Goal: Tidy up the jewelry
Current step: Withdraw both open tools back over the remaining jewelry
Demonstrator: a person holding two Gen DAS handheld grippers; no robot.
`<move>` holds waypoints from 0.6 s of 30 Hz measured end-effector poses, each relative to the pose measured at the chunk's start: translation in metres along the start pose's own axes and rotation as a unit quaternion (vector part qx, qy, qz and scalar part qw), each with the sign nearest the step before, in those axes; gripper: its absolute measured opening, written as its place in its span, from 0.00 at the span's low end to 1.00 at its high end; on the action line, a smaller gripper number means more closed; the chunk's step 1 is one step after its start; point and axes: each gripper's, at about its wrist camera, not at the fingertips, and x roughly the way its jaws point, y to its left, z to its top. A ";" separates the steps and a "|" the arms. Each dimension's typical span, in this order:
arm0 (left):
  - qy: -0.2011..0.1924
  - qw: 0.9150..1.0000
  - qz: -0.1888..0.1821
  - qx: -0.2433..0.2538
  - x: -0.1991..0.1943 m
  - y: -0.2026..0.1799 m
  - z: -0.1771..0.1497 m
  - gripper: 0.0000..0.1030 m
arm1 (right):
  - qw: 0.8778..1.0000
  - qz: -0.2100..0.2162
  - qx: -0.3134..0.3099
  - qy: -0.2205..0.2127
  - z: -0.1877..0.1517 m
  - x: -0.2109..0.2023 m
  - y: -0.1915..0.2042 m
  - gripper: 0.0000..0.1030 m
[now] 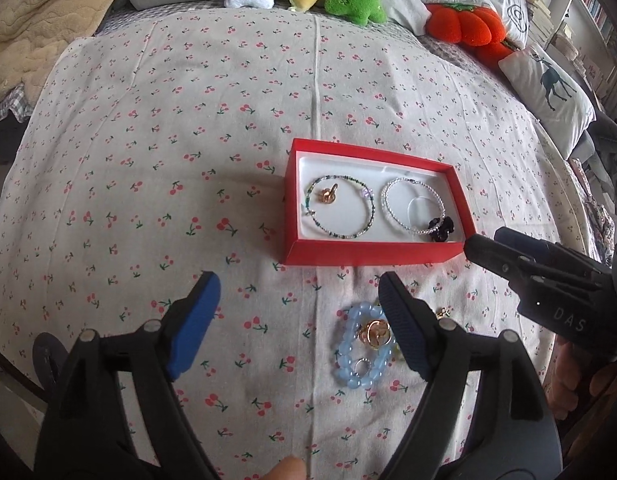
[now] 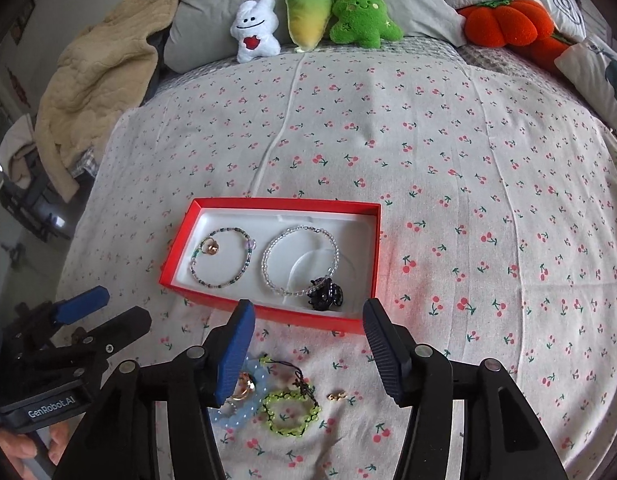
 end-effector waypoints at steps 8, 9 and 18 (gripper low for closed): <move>0.011 1.000 0.015 0.003 -0.002 0.008 -0.021 0.99 | 0.999 -0.030 -0.011 0.007 -0.027 -0.005 0.004 0.72; 0.015 1.000 0.022 0.006 -0.001 0.008 -0.023 0.99 | 0.999 -0.034 -0.014 0.008 -0.030 -0.005 0.005 0.75; 0.060 0.997 0.028 0.032 0.012 0.010 -0.046 0.99 | 0.997 -0.059 -0.034 0.044 -0.052 0.007 -0.001 0.80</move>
